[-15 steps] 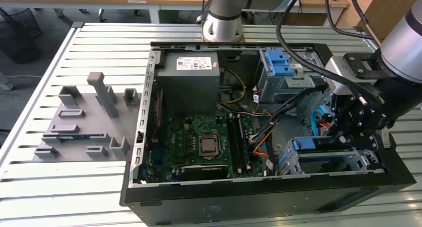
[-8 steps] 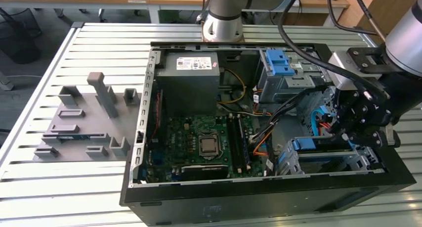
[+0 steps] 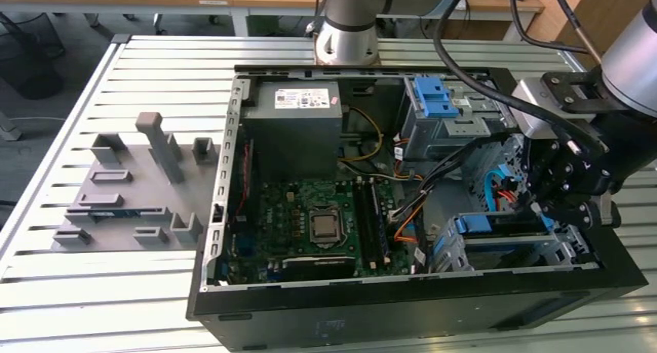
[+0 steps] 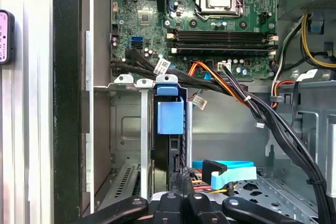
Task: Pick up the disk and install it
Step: 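Insert the first disk wire, then insert the second disk wire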
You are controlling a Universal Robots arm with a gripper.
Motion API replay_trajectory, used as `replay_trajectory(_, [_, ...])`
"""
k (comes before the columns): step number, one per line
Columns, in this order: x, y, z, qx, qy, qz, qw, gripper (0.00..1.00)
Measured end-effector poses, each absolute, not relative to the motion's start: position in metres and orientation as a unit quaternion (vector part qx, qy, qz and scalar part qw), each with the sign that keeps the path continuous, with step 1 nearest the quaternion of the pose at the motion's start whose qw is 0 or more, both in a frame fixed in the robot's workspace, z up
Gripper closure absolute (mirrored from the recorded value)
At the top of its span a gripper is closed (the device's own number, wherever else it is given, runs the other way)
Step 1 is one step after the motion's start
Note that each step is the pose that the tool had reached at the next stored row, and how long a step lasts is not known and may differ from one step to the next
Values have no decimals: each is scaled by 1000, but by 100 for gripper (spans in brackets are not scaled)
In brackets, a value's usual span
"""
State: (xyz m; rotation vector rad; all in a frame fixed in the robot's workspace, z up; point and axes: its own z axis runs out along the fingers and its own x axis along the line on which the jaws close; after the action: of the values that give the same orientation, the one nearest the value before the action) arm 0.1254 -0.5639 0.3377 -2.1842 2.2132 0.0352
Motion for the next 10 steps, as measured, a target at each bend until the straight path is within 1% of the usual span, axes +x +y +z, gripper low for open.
replay_trajectory(10, [125,-564,338,-702,712,13,18,89])
